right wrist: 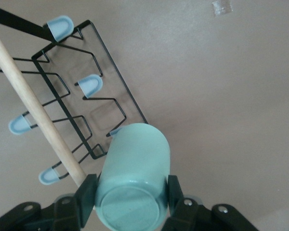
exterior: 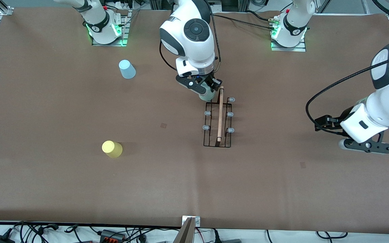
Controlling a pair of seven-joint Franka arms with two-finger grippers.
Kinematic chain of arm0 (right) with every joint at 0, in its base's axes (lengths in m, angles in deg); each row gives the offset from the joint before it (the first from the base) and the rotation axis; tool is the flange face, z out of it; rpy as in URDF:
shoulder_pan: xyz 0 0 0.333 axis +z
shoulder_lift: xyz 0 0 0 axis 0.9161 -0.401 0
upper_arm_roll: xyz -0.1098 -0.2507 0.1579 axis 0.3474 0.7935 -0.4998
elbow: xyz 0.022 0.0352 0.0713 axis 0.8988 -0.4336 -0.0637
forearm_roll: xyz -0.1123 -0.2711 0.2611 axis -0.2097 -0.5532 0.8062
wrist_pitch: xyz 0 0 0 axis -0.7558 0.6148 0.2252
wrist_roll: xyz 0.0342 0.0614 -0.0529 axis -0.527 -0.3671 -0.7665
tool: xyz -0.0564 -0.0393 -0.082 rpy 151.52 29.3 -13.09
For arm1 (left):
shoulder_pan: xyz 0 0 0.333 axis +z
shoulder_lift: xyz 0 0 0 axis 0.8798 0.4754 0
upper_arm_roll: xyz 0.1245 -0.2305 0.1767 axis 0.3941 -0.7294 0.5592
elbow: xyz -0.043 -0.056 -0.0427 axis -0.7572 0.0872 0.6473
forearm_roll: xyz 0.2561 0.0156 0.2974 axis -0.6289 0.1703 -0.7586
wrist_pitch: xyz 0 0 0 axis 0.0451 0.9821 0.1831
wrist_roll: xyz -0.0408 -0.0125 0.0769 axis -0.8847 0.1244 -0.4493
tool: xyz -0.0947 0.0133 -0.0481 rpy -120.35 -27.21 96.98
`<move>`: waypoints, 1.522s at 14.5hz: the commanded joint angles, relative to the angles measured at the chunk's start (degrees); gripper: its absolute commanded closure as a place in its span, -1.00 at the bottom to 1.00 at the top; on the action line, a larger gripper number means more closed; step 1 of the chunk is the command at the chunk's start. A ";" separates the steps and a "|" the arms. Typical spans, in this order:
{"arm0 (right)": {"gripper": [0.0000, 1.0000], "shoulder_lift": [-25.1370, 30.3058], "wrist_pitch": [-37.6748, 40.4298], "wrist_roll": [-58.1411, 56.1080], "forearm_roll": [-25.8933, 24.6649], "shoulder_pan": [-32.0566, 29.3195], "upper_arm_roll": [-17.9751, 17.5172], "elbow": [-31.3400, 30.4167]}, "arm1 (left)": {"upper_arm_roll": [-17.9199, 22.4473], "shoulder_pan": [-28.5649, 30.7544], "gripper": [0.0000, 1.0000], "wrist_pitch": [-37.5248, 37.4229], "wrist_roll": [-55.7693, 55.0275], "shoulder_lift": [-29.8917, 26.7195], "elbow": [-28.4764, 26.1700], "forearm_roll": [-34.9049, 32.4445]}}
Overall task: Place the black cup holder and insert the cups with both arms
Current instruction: 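Lower the teal cup onto a rack peg and open the right gripper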
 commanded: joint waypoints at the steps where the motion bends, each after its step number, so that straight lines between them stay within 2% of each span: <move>1: 0.51 -2.11 -0.88 0.95 -1.59 0.81 0.67 1.85 | 0.05 -0.30 -1.00 -1.21 0.63 -0.11 2.00 -1.28; 7: 0.59 -1.67 -0.26 0.42 -3.08 0.20 0.75 1.85 | -0.22 -0.21 -1.00 -1.21 0.37 -0.11 2.00 -1.36; 12: 0.59 -0.35 -0.26 0.86 -3.08 0.20 0.76 1.85 | -0.39 -0.47 -1.00 -1.12 0.10 -0.11 2.00 -1.19; 22: 0.59 -1.49 -1.67 0.42 -3.08 0.55 0.76 2.55 | -0.48 -0.83 -1.00 -1.12 0.10 -0.11 2.00 -0.92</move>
